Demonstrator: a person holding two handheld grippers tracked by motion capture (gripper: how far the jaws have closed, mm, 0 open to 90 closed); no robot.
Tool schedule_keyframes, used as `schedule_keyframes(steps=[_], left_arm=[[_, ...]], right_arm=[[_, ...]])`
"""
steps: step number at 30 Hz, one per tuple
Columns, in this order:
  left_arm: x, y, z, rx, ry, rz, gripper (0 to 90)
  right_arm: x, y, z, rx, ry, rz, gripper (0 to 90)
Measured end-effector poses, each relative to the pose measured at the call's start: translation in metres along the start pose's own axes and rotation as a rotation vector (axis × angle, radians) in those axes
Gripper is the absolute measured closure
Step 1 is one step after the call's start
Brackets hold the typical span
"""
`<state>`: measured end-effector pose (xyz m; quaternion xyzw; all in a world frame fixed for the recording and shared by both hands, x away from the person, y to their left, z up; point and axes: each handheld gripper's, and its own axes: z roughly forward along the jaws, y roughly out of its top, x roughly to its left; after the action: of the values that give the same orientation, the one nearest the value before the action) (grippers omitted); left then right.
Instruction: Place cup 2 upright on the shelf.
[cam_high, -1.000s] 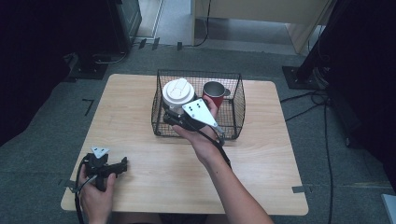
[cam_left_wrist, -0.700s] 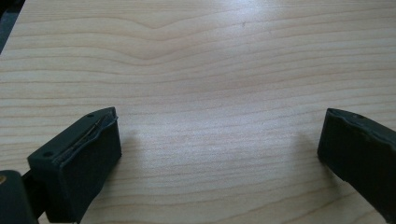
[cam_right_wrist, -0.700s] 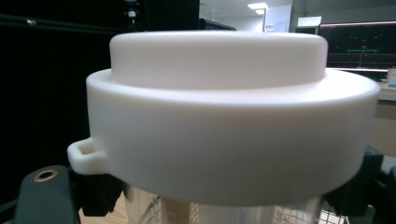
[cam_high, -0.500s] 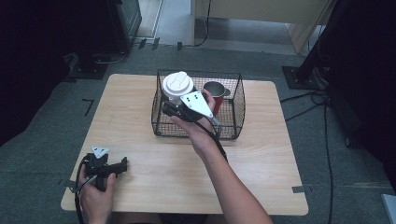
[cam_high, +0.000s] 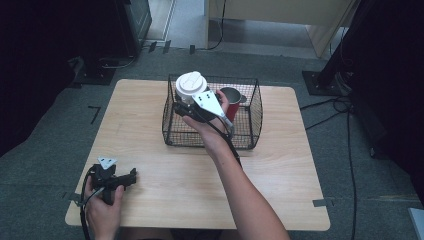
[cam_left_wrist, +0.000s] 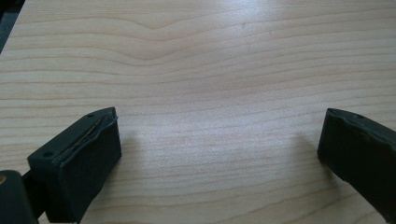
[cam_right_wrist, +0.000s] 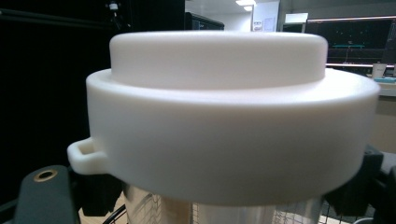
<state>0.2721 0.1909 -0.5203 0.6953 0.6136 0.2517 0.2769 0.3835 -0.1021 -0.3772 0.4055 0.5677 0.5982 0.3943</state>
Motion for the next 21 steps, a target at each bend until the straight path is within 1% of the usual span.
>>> schedule_keyframes(steps=[4, 12, 21], left_arm=[[0.000, 0.000, 0.000, 0.000, 0.000, 0.000, 0.0], [0.000, 0.000, 0.000, 0.000, 0.000, 0.000, 0.0], [0.000, 0.000, 0.000, 0.001, 0.000, 0.001, 0.0]], right_arm=[[-0.001, -0.005, 0.007, 0.016, 0.002, 0.000, 16.2], [-0.006, -0.015, 0.022, 0.029, 0.010, -0.011, 16.2], [-0.007, -0.025, 0.037, 0.061, -0.002, -0.005, 16.2]])
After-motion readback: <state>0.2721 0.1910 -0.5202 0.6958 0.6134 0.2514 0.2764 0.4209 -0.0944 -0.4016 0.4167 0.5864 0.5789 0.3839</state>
